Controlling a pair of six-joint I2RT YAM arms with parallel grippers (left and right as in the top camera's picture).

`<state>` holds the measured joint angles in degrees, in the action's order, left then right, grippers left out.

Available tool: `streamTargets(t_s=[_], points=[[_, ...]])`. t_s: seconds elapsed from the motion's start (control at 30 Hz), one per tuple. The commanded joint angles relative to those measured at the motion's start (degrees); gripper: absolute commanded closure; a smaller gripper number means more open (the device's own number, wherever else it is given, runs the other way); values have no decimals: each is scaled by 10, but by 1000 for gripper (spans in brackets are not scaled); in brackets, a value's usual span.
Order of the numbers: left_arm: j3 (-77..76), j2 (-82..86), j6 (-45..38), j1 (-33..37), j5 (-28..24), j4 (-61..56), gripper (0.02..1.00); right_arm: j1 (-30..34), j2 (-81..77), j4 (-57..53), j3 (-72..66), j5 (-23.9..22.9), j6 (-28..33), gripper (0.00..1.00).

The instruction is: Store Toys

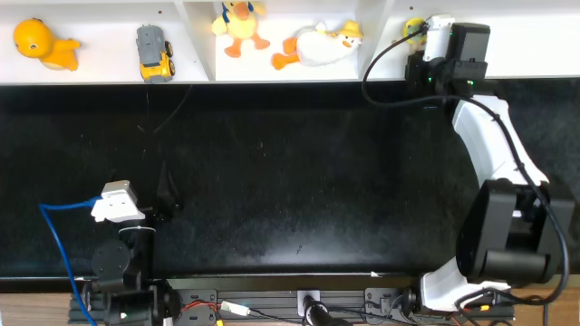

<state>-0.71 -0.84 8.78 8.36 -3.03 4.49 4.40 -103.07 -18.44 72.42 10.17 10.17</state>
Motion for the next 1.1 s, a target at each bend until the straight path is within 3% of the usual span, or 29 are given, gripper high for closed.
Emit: streamTargets(t_s=[0.03, 0.17, 0.23, 0.33, 0.37, 0.4, 0.6, 0.83, 0.93, 1.0, 1.1], points=[[3, 7, -13, 2, -8, -1, 20, 0, -14, -1, -3, 3, -14, 954], [3, 7, -13, 2, -8, -1, 20, 0, -15, 0, -3, 3, -14, 930], [3, 7, -13, 2, -8, -1, 20, 0, -15, 0, -3, 4, -14, 568], [3, 7, -13, 2, -8, -1, 20, 0, -15, -2, -3, 3, -14, 321], [3, 7, -13, 2, -8, -1, 20, 0, -15, -2, -3, 3, -14, 88], [3, 7, -13, 2, -8, -1, 20, 0, -15, -2, -3, 3, -14, 1], [3, 7, -13, 2, -8, -1, 20, 1, 8, -21, 2, -5, -57, 5], [3, 7, -13, 2, -8, -1, 23, 11, 132, -145, 4, -98, -151, 5], [3, 7, -13, 2, -8, -1, 20, 32, 196, -243, 4, -152, -234, 9], [3, 7, -13, 2, -8, -1, 23, 61, 235, -329, 4, -196, -329, 5], [3, 7, -13, 2, -8, -1, 20, 128, 276, -435, 4, -219, -441, 5]])
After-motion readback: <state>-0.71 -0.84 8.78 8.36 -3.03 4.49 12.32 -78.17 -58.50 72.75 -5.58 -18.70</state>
